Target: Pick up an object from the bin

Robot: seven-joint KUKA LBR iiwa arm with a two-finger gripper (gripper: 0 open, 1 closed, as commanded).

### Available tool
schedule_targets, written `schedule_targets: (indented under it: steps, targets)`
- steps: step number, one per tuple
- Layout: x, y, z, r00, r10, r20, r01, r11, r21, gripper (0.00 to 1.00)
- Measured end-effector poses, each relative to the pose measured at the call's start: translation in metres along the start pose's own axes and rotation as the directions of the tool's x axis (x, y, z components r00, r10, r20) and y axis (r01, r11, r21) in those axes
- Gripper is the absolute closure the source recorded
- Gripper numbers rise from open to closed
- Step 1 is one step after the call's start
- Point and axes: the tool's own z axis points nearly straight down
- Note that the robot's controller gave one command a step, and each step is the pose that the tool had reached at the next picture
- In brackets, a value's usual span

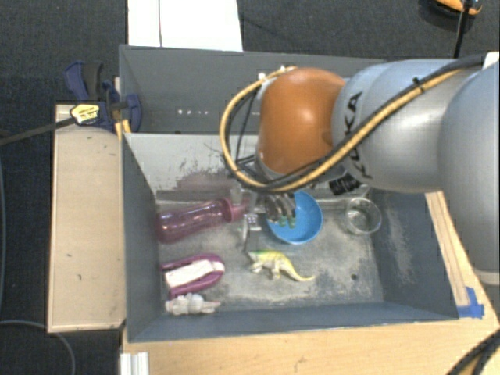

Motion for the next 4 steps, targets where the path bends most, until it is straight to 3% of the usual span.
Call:
schedule_targets:
  steps: [1, 2, 3, 4]
  targets:
    - [-0.002, -0.001, -0.005, 1.0, 0.004, 0.008, -0.004, 1.0, -0.001, 0.0]
    - [-0.003, 0.044, 0.045, 0.998, -0.069, 0.011, 0.069, 0.998, -0.001, 0.0]
    - [0.022, 0.071, 0.054, 0.997, -0.074, 0.004, 0.074, 0.997, 0.0, 0.0]
    - [-0.015, 0.079, 0.051, 0.999, -0.052, 0.013, 0.052, 0.999, -0.003, 0.0]
